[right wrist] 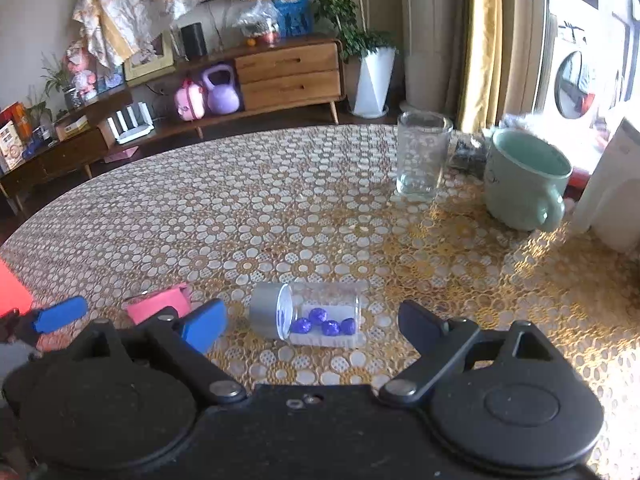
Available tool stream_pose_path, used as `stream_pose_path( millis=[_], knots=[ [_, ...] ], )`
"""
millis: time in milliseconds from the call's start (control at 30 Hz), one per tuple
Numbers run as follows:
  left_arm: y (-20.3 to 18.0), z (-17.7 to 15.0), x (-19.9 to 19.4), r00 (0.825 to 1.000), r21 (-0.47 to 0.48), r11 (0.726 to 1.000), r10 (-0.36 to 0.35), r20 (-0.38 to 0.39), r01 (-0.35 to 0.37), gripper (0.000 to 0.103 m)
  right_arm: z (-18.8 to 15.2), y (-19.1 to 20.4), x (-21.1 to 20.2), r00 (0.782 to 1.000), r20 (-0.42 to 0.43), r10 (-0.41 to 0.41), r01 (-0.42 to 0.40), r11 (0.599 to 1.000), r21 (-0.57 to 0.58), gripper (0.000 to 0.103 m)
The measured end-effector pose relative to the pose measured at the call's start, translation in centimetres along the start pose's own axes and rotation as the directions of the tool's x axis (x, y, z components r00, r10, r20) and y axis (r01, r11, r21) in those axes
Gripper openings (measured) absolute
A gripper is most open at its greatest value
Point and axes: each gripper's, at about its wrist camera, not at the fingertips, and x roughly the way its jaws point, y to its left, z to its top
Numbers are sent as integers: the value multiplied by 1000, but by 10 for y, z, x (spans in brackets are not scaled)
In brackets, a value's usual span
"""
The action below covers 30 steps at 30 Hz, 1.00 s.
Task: Organize rigid objects
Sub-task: 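Grasp the clear purple-ball jar with the right tool while the left tool grasps the pink binder clip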
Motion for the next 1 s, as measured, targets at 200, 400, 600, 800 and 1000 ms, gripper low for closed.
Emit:
stream_pose_path(
  millis=[200, 400, 600, 800, 1000],
  knots=[
    [3, 0, 15, 1000, -46, 999, 3, -16, -4, 95, 3, 4, 19, 1000, -19, -12, 13, 998, 56, 92],
    [5, -3, 25, 1000, -64, 998, 4, -30, -6, 94, 2, 8, 37, 998, -46, -37, 41, 996, 76, 90],
    [3, -6, 24, 1000, -38, 999, -20, -9, 19, 73, 0, 10, 48, 997, -57, -54, 59, 994, 90, 80],
    [-2, -3, 24, 999, -12, 999, -48, -9, 48, 58, -3, 12, 44, 997, -43, -66, 69, 995, 71, 70],
    [2, -3, 21, 999, -9, 999, -47, -27, 47, 58, -9, 11, 28, 998, -33, -50, 53, 996, 73, 70]
  ],
)
